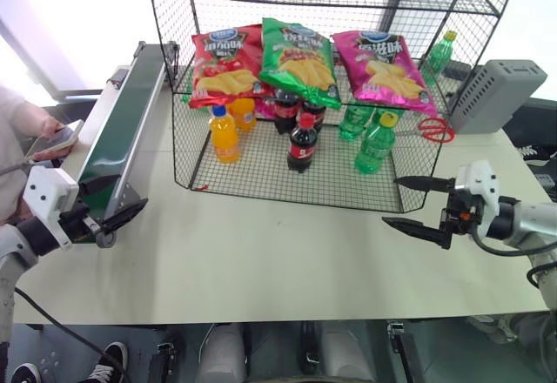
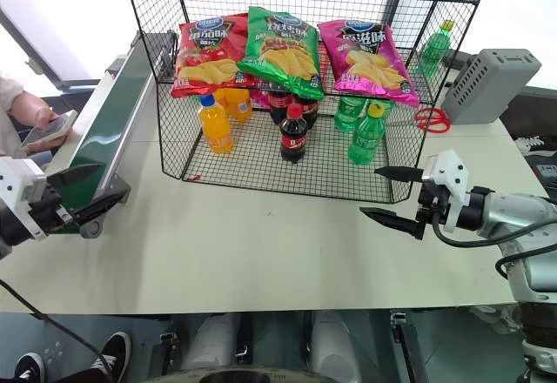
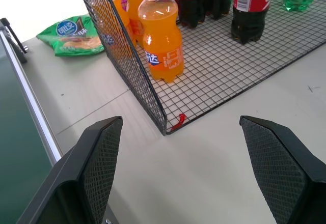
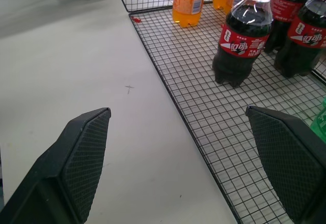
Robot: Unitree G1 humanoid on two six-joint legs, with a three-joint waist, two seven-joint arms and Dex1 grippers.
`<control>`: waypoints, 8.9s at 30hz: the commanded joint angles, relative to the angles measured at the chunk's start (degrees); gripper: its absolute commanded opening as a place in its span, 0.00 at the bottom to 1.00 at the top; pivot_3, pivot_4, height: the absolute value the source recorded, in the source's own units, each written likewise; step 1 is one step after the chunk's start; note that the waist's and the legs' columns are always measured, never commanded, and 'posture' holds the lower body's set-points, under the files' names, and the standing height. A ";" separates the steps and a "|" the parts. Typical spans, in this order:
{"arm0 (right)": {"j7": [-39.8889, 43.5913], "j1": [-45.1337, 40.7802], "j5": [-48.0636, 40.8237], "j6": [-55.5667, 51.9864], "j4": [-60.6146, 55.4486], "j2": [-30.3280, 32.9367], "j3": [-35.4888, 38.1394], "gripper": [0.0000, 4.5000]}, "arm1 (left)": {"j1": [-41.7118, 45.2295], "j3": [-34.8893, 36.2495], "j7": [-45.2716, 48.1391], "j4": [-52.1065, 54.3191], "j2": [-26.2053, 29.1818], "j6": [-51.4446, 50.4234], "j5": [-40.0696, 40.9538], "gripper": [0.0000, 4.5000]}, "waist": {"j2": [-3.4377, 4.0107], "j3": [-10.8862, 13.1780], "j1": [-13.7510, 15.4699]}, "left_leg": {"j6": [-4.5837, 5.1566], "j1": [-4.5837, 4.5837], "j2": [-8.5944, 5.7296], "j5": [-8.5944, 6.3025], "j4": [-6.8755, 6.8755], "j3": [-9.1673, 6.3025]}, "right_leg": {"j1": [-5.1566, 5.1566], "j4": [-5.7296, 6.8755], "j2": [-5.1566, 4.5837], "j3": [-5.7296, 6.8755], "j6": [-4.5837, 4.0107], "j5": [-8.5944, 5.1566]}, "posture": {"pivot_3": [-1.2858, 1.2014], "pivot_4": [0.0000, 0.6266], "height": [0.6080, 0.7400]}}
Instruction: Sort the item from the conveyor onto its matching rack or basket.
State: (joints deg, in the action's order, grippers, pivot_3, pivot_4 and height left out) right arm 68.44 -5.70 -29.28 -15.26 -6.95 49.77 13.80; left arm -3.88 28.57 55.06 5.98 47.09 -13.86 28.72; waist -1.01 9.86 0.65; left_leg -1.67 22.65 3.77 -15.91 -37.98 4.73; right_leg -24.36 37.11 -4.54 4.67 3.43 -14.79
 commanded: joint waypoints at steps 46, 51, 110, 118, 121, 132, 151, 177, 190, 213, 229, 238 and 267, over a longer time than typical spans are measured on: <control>-0.10 -6.64 6.29 8.52 6.16 -1.67 -4.21 0.98 | 6.04 -2.69 2.01 -2.47 -1.59 4.76 -0.65 0.87 | -0.01 -0.01 -0.06 | -0.01 -0.05 0.00 0.01 -0.03 0.06 | 0.01 0.09 -0.01 0.00 0.03 0.02 | 0.52 0.24 1.00; -0.57 -6.81 6.41 8.33 5.96 -2.32 -4.40 0.98 | 6.27 -2.57 2.60 -2.82 -1.30 4.50 -0.25 0.87 | -0.01 -0.01 -0.07 | 0.00 -0.05 0.00 0.01 -0.03 0.05 | 0.01 0.10 -0.01 0.00 0.03 0.02 | 0.52 0.24 1.00; 0.52 -9.18 5.30 6.17 4.22 -2.91 -6.21 0.98 | 2.81 -3.44 3.83 -0.26 -0.63 3.42 -0.02 0.87 | -0.01 -0.01 -0.06 | -0.01 -0.05 0.00 0.01 -0.04 0.05 | 0.02 0.10 -0.01 0.00 0.02 0.02 | 0.52 0.24 1.00; 0.73 -9.97 5.74 6.53 4.20 -2.85 -6.57 0.98 | 1.79 -3.40 3.90 0.44 -0.68 3.10 0.06 0.87 | -0.01 -0.01 -0.10 | -0.01 -0.05 0.00 0.01 -0.04 0.05 | 0.02 0.11 -0.01 0.00 0.02 0.02 | 0.52 0.24 1.00; 0.78 -10.66 5.68 6.43 4.37 -2.94 -6.75 0.98 | 1.26 -3.34 3.47 0.71 -0.75 2.75 -0.07 0.87 | -0.01 -0.01 -0.12 | -0.01 -0.06 0.01 0.01 -0.04 0.05 | 0.01 0.11 -0.01 0.00 0.02 0.02 | 0.52 0.24 1.00; 0.48 -10.88 4.47 5.04 1.58 -4.80 -8.63 0.98 | -2.04 -0.33 4.76 2.50 0.34 -2.32 3.54 0.87 | -0.01 -0.01 -0.22 | 0.00 -0.06 0.01 0.01 -0.04 0.05 | 0.01 0.11 -0.01 0.00 0.02 0.02 | 0.52 0.24 1.00; -7.33 -17.03 -6.46 -9.48 -6.88 -26.32 -20.25 0.98 | -18.10 14.65 -5.34 -4.27 -0.79 34.98 -21.26 0.87 | -0.03 -0.03 -1.49 | -0.01 -0.04 0.05 0.00 -0.03 0.02 | 0.00 0.10 -0.02 0.02 -0.02 0.01 | 0.52 0.24 1.00; -4.36 -19.14 -1.14 -6.33 -3.62 -28.05 -24.72 0.98 | -25.91 13.30 -38.55 -28.16 6.68 64.42 -51.59 0.87 | -0.18 -0.13 -1.46 | 0.01 0.09 0.13 -0.02 0.04 0.10 | -0.20 0.10 -0.15 0.09 -0.02 0.01 | 0.52 0.24 1.00; -3.34 -17.76 -1.96 -7.58 -5.96 -25.83 -24.43 0.98 | -22.90 7.39 -42.81 -31.27 9.89 63.41 -51.17 0.87 | -0.20 -0.14 -1.45 | 0.01 0.10 0.13 -0.02 0.04 0.11 | -0.22 0.11 -0.15 0.11 -0.01 0.02 | 0.52 0.24 1.00; -5.23 -17.92 -0.82 -6.48 -6.18 -25.53 -24.48 1.00 | -19.62 1.06 -38.05 -29.36 10.35 62.27 -43.87 0.19 | -0.20 -0.14 -1.48 | 0.01 0.10 0.12 -0.02 0.04 0.11 | -0.21 0.13 -0.14 0.12 -0.01 0.02 | 0.52 0.24 1.00; -3.62 -18.29 -2.84 -7.18 -4.46 -23.97 -22.34 1.00 | -33.15 15.84 -2.19 13.41 8.62 8.14 42.17 0.01 | -0.21 -0.13 -1.84 | 0.01 0.06 0.13 -0.02 0.01 -0.11 | -0.12 0.14 -0.13 0.10 -0.01 0.03 | 0.52 0.24 1.00; -2.09 -17.02 -20.84 -29.87 -10.50 -17.21 -18.58 1.00 | -24.86 6.97 -1.58 23.90 12.23 -20.32 65.71 0.01 | 0.08 -0.01 -1.25 | 0.00 -0.12 0.03 -0.01 -0.02 -0.15 | 0.08 0.15 0.00 0.05 -0.18 -0.08 | 0.52 0.24 1.00; -6.68 -21.54 -35.52 -49.48 -11.30 -14.71 -16.47 0.51 | 8.78 -14.24 3.54 11.82 -5.12 -32.44 48.41 0.00 | 0.10 0.03 -1.12 | 0.01 0.00 -0.03 -0.01 -0.03 -0.17 | 0.03 0.11 0.07 -0.01 -0.02 0.01 | 0.52 0.24 1.00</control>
State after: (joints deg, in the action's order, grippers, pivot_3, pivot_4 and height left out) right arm 60.58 -26.42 -64.77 -65.70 -17.59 34.76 -2.92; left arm 4.37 12.65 58.52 17.19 42.23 -47.62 78.11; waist -0.92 9.88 -0.47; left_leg -1.66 22.66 3.72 -15.92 -38.02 4.56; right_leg -24.33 37.22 -4.50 4.67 3.41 -14.77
